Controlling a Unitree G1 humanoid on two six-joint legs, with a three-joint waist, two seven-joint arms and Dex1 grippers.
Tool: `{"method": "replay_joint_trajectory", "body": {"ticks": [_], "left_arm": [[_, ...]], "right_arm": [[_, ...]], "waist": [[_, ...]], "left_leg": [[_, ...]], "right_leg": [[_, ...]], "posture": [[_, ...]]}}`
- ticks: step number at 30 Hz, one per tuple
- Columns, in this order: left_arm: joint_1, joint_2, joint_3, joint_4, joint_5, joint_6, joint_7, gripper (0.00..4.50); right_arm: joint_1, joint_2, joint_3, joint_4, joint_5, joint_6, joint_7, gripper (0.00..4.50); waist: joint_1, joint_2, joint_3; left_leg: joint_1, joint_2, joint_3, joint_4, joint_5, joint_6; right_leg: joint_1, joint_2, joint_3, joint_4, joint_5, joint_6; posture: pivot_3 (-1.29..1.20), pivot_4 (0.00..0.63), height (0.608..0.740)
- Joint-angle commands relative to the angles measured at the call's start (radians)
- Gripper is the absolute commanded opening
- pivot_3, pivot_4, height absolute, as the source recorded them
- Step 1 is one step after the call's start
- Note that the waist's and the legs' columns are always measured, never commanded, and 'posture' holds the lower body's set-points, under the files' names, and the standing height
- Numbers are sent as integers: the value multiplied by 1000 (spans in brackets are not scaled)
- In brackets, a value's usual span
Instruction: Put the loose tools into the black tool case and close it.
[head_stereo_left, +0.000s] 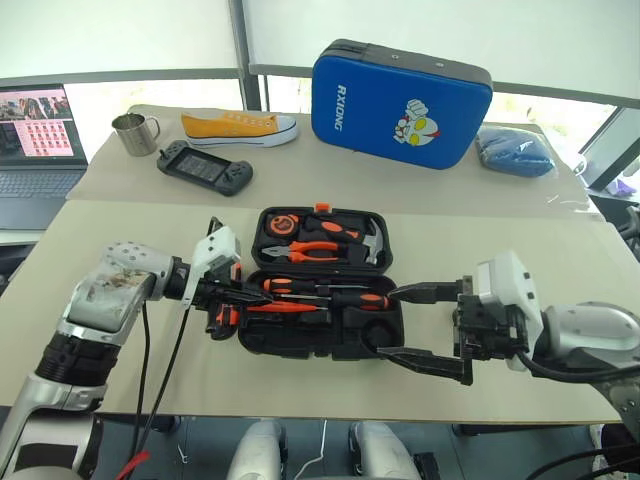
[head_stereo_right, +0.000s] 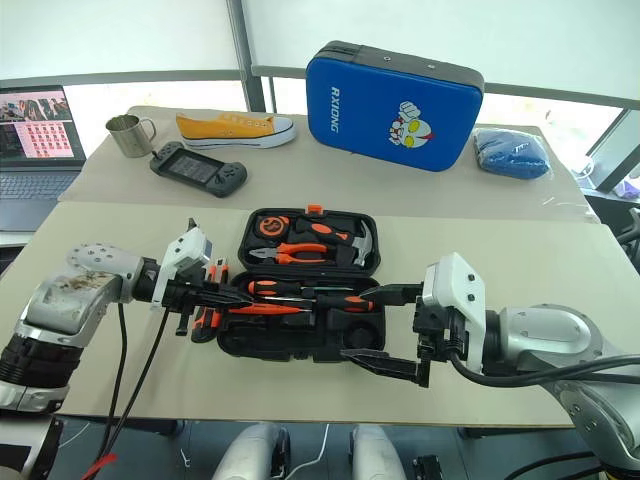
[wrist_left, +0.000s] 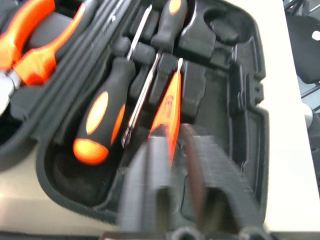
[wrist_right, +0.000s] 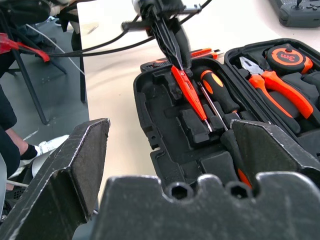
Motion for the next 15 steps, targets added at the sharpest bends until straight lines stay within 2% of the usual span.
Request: {"method": "replay_joint_trajectory", "body": {"ticks": [1,5,15], "left_arm": [[5,-12,24,-8,-30,-34,17,67],[-7,-39,0,27,2,-49,68,67],[-15,-69,-85,96,75,-171,81,67]], "right_arm": [[-3,-16,-46,-23,43,17,-15,4500],[-6,-20,-45,-25,58,26,-28,4500],[-19,-28,-41,-15,67,32,-38,4500]], "waist": [[1,0,0],[1,0,0],[2,0,0]], "left_leg": [[0,0,0,0,0,0],[0,0,0,0,0,0],[0,0,0,0,0,0]], "right_leg": [[0,0,0,0,0,0],[0,0,0,0,0,0],[0,0,0,0,0,0]], "posture": [[0,150,739],[0,150,739],[0,150,739]]}}
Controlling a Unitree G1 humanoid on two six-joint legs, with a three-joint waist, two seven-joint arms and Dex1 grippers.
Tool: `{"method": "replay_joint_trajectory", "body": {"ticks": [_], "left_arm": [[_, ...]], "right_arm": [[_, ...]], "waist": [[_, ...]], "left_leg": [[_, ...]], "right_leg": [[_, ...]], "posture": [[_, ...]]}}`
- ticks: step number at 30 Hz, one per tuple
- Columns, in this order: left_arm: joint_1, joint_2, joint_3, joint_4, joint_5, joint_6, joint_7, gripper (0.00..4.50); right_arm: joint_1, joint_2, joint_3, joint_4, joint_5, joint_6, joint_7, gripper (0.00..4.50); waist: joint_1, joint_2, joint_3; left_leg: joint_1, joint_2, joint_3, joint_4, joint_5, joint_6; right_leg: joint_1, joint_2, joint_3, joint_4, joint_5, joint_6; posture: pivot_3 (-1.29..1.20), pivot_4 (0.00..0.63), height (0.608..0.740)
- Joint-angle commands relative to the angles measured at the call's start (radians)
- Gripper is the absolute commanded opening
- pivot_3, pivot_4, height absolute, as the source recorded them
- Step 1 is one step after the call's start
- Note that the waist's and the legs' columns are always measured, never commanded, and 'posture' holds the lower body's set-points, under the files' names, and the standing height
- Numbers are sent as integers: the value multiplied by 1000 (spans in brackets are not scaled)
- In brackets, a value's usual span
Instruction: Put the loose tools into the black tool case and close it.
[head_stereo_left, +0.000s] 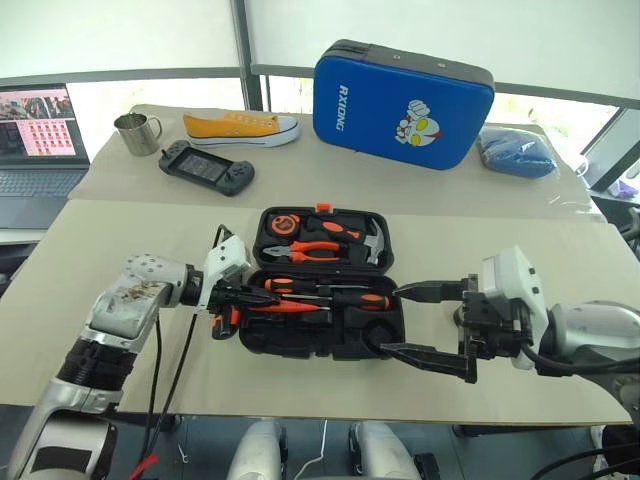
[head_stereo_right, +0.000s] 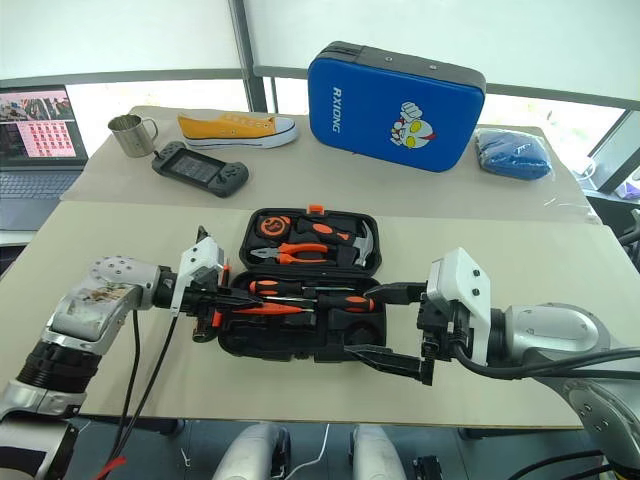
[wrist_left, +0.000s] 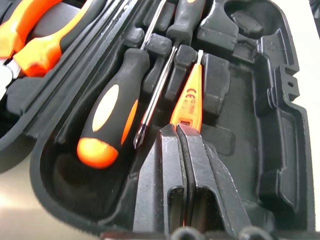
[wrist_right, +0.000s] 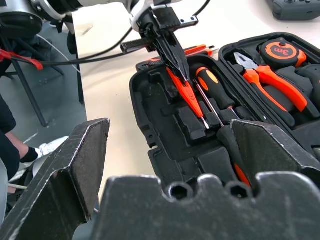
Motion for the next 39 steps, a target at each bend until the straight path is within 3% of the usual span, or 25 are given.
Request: {"method": "replay_joint_trajectory", "body": {"ticks": [1,24,30,39], "left_arm": [[-9,-13,-31,23,40,-65,11,67],[93,59,-57,79,152,-338,18,67],[54,37,19,49,39,-226,24,67],[108,61,-15,42,84,-286,15,67]], "right_arm": [[-19,-16,-29,-14,14,3,-7,4500],[0,1,-20,21,-12,-15,-4,4500],[8,8,-11,32,-28,-21,5,4500],[-7,14,-5,49,-43,-23,18,4500]], "waist": [[0,0,0],[-8,3,-3],[-9,3,-3],[-9,3,-3]], "left_leg": [[0,0,0,0,0,0],[2,1,0,-1,0,0],[2,1,0,-1,0,0],[2,0,0,-1,0,0]], "right_leg": [[0,0,0,0,0,0],[2,0,0,0,0,0],[1,0,0,0,0,0],[1,0,0,0,0,0]], "posture": [[0,150,739],[0,150,739],[0,150,739],[0,150,739]]}}
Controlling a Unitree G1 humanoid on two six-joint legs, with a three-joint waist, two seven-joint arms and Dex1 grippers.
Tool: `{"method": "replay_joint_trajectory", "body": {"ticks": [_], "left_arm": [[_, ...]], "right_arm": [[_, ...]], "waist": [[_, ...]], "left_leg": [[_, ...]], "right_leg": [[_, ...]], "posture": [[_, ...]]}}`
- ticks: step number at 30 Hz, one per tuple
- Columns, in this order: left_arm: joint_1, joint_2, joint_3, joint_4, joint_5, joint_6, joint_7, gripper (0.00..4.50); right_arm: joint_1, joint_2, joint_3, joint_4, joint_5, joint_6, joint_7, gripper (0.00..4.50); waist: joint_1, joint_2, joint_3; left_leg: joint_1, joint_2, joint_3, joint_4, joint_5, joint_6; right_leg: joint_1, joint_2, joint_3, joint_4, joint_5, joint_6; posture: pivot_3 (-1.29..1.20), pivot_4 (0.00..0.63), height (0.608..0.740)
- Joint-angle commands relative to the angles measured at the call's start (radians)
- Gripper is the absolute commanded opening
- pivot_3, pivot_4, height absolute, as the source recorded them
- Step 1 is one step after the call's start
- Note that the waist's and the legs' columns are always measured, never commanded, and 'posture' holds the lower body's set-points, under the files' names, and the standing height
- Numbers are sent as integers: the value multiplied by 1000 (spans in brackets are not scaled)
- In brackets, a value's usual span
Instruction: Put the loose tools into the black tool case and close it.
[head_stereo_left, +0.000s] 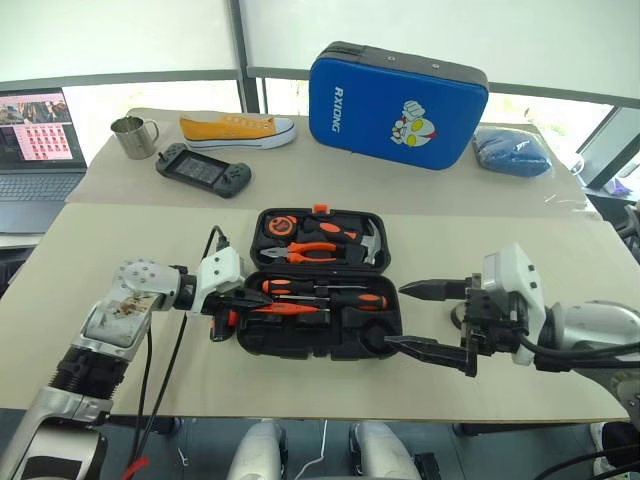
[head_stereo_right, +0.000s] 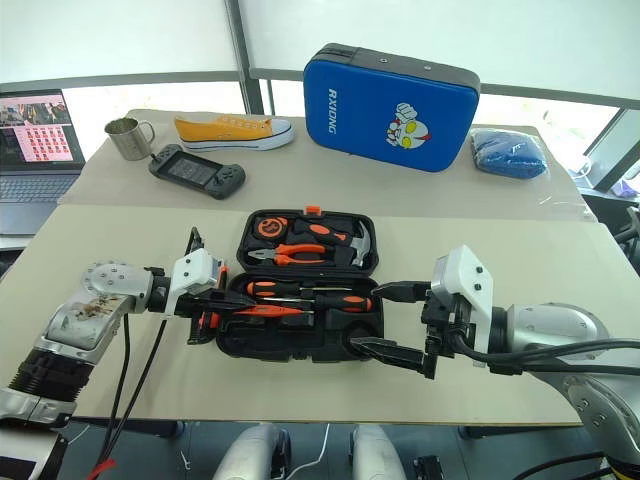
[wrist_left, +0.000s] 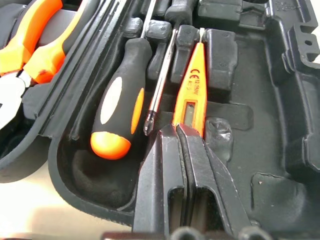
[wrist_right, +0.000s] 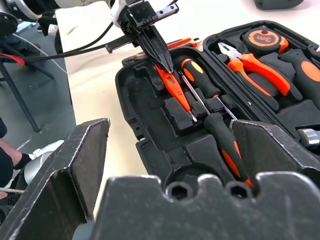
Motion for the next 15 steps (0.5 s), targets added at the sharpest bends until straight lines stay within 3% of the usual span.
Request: {"method": "replay_joint_trajectory", "body": {"ticks": [1,10,15], "left_arm": [[38,16,-29,17,61,-54,4,67],[11,-9,-45,145,140,-154,72,67],[67,51,105,-11,-2,-33,77,67]], "right_arm": [[-13,6,-14,-6,-7,-22,6,4500],[-27,16,-7,-2,-14,-20,15,4500],[-78,19,30,33,-40,-33,55,4500]], "waist": [[0,0,0],[2,2,-2],[-8,2,-2]], "left_leg": [[0,0,0,0,0,0],[6,0,1,-1,0,0],[11,2,1,-2,0,0]], "right_leg": [[0,0,0,0,0,0],[5,0,0,0,0,0],[10,0,0,-1,0,0]], "posture": [[0,150,739],[0,150,739],[0,150,739]]}}
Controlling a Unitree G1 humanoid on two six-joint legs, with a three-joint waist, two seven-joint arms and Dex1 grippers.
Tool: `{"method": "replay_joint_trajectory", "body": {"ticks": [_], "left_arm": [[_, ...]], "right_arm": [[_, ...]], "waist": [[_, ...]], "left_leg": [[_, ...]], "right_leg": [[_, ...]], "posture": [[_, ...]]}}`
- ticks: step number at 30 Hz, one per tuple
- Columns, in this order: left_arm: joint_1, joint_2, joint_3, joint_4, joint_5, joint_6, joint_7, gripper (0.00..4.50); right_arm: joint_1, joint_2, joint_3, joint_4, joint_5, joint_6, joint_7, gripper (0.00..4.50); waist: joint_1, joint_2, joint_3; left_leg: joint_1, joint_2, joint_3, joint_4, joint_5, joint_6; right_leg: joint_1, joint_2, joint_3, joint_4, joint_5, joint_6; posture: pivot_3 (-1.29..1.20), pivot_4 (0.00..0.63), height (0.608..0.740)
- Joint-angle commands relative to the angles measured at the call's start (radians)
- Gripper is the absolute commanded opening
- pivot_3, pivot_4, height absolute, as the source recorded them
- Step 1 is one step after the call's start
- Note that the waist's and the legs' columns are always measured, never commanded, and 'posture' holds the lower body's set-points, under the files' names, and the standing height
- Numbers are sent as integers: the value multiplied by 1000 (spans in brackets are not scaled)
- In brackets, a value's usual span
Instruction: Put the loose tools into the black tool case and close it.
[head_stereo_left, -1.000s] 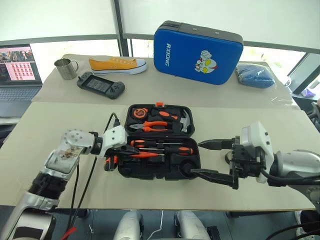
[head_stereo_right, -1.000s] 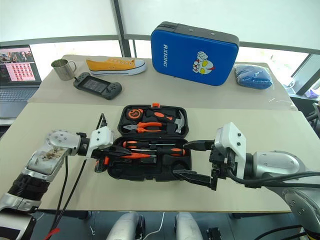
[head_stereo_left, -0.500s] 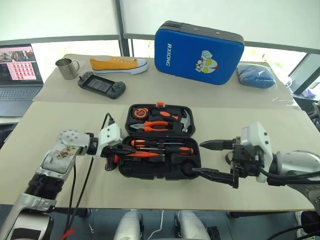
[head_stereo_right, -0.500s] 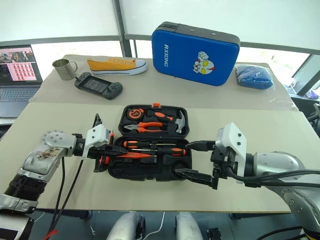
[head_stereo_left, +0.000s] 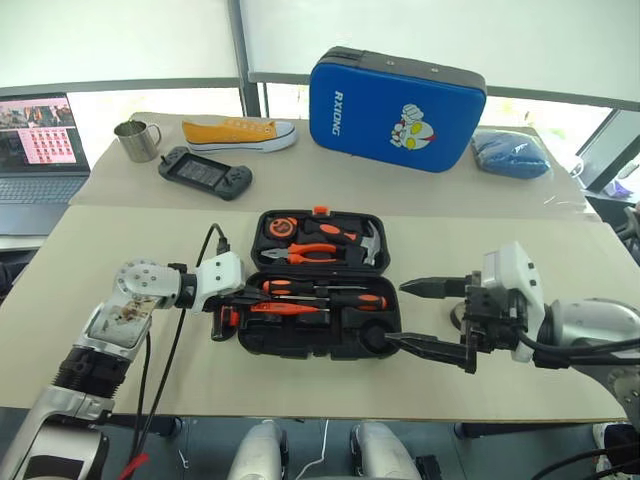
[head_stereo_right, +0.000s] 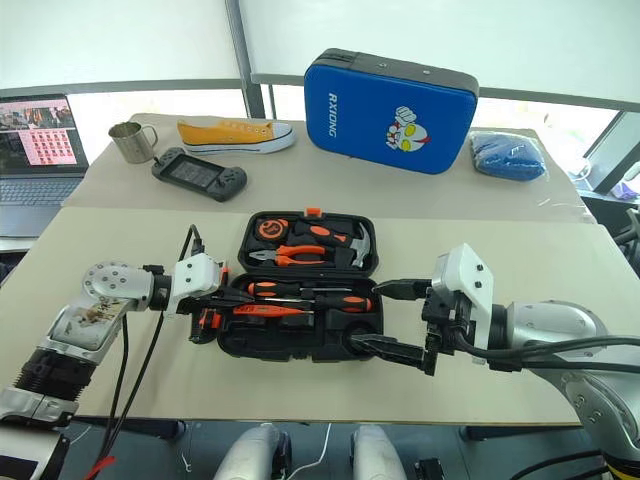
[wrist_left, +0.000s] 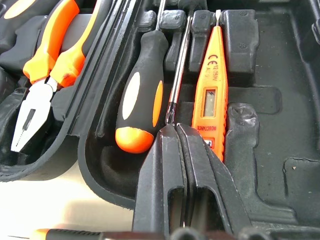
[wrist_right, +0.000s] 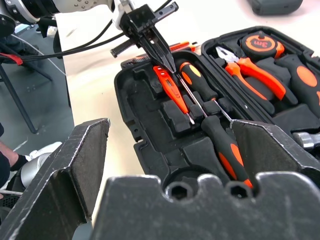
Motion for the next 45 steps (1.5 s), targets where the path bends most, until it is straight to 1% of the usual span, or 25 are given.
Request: {"method": "replay_joint_trajectory", "body": {"ticks": [1,2,4,5,7,8,10,11,13,14,16,19,23,25,27,29,30,32,33,34,36,42,45], "left_arm": [[69,72,142,-118,-111,171,18,67],[102,102,222,-177,-172,254,30,67],[166,151,349,-266,-261,387,50,67],[194,168,393,-297,-290,434,58,67],[327,213,574,-341,-307,540,75,67],[424,229,669,-353,-288,573,68,579],[584,249,791,-364,-242,605,60,1041],[647,249,833,-370,-223,610,64,1461],[734,240,892,-369,-192,610,88,2285],[763,235,912,-367,-182,613,101,2614],[781,227,926,-379,-187,640,125,3360],[725,234,880,-463,-245,748,172,4466],[545,277,740,-568,-338,978,263,4466],[411,297,644,-580,-384,1140,318,4466],[210,296,487,-553,-406,1306,377,4466],[7,242,347,-487,-383,1446,454,4466],[-68,221,296,-434,-388,1495,487,4466],[-166,194,219,-370,-389,1529,526,4466],[-197,195,181,-347,-393,1533,539,4466],[-230,197,125,-337,-365,1527,557,4466],[-289,173,59,-283,-328,1524,592,4466],[-403,72,-11,-152,-326,1531,612,4466],[-438,52,-35,-118,-319,1527,621,4466]], "right_arm": [[-51,2,28,32,-28,-37,44,4500],[-74,7,50,56,-44,-46,60,4500],[-108,19,86,94,-75,-61,87,4500],[-119,24,99,107,-87,-68,98,4500],[-164,41,144,143,-117,-92,141,4500],[-191,49,167,161,-135,-109,168,4500],[-235,59,201,187,-164,-134,209,4500],[-254,63,211,199,-171,-141,227,4500],[-288,71,228,221,-185,-151,256,4500],[-302,75,236,229,-192,-155,269,4500],[-324,84,249,242,-200,-157,289,4500],[-335,92,259,246,-202,-149,309,4500],[-312,87,250,219,-203,-144,318,4500],[-298,85,236,198,-187,-129,312,4500],[-269,85,219,167,-174,-118,291,4500],[-230,92,203,136,-178,-121,257,4500],[-214,99,197,122,-182,-122,236,4500],[-186,111,185,98,-180,-116,199,4500],[-174,115,181,86,-177,-112,185,4500],[-157,117,173,70,-173,-110,169,4500],[-129,122,162,44,-170,-107,140,4500],[-80,137,123,15,-142,-83,61,4500],[-58,135,112,3,-134,-81,41,4500]], "waist": [[-5,0,0],[-10,0,0],[-10,-1,1],[-10,-1,1],[-8,-1,1],[-12,-1,2],[-24,0,2],[-24,0,2],[-18,-1,3],[-11,-1,3],[5,-2,3],[24,-2,3],[32,-3,3],[26,-4,3],[23,-4,3],[23,-5,3],[24,-4,3],[19,-5,4],[11,-5,4],[5,-5,4],[2,-6,4],[4,-6,4],[4,-7,5]], "left_leg": [[0,1,0,0,0,0],[0,1,0,0,0,0],[-6,4,1,0,0,0],[-9,4,0,0,0,0],[-10,4,0,0,0,0],[-11,4,1,0,0,0],[-10,4,2,-1,0,0],[-10,4,2,-1,0,0],[-9,4,2,-2,0,0],[-9,4,1,-2,0,-1],[-8,4,1,-2,0,-2],[-5,4,2,-2,0,-2],[-5,3,1,-2,0,-2],[-7,2,2,-2,0,-2],[-8,2,2,-2,0,-2],[-8,0,1,-2,0,-2],[-8,0,0,-2,0,-2],[-9,-1,0,-2,0,-2],[-9,-1,0,-2,0,-2],[-9,-1,0,-2,0,-2],[-11,-1,0,-2,0,-2],[-12,-2,0,-1,0,-2],[-12,-2,-1,-1,0,-2]], "right_leg": [[0,0,0,0,0,0],[-1,0,0,0,0,0],[-9,1,0,2,0,-1],[-12,1,0,2,0,-1],[-13,0,0,2,0,-1],[-13,0,0,1,0,-1],[-13,0,0,0,0,-1],[-13,-1,0,1,0,-1],[-13,-1,0,0,0,-2],[-13,-1,-1,0,0,-2],[-12,-2,-2,0,0,-2],[-12,-3,-3,-2,0,-2],[-12,-4,-3,-2,0,-2],[-11,-4,-3,0,1,-2],[-12,-3,-2,1,1,-2],[-12,0,-2,1,1,-2],[-12,1,-2,2,1,-2],[-12,1,-2,2,1,-2],[-12,1,-1,2,1,-2],[-13,1,0,2,1,-2],[-14,1,0,2,1,-2],[-13,0,0,1,1,-1],[-14,0,0,1,1,-1]], "posture": [[0,150,739],[0,150,739],[0,150,739],[0,150,739],[0,150,739],[0,150,739],[0,150,739],[0,150,739],[0,150,739],[0,150,739],[0,150,739],[0,150,739],[0,150,739],[0,150,739],[0,150,739],[0,150,739],[0,150,739],[0,150,739],[0,150,739],[0,150,739],[0,150,739],[0,150,739],[0,150,739]]}}
